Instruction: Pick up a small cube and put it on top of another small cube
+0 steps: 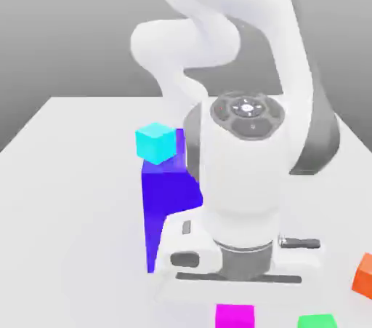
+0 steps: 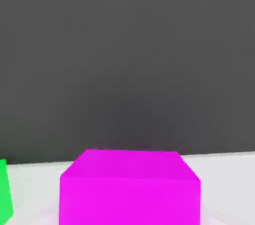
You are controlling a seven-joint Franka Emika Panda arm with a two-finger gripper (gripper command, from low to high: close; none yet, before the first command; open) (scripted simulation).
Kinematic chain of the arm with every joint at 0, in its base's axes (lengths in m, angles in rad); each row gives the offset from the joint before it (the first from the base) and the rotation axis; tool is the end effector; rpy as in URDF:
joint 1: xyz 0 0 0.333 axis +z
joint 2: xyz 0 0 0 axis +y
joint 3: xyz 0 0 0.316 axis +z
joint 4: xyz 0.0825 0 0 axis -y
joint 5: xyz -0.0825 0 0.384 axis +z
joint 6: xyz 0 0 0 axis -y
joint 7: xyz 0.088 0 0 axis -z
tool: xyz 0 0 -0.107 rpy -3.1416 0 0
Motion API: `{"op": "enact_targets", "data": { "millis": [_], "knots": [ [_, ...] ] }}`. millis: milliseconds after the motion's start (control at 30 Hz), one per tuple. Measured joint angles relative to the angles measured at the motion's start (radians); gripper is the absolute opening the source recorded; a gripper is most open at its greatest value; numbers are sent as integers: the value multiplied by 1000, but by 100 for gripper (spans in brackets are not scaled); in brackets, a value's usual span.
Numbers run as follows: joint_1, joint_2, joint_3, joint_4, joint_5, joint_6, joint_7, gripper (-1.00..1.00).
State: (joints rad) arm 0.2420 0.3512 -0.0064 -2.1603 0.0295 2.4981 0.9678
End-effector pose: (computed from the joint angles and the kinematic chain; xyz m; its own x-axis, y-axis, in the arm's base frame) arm 0.5501 0.1319 0.2315 0.7277 -0.6856 -0.0202 -0.6857 -0.7279 0.0026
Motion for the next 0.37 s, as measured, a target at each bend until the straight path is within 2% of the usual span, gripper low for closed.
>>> {"op": "enact_targets", "data": {
  "millis": [67, 167, 200, 367],
  "knots": [
    [57, -13, 22, -2, -26, -2, 44, -100],
    [85, 59, 27, 2, -40, 70, 65, -100],
    [88, 92, 26, 4, -43, 101, 67, 100],
    [88, 92, 26, 4, -43, 101, 67, 100]
  ]
}}
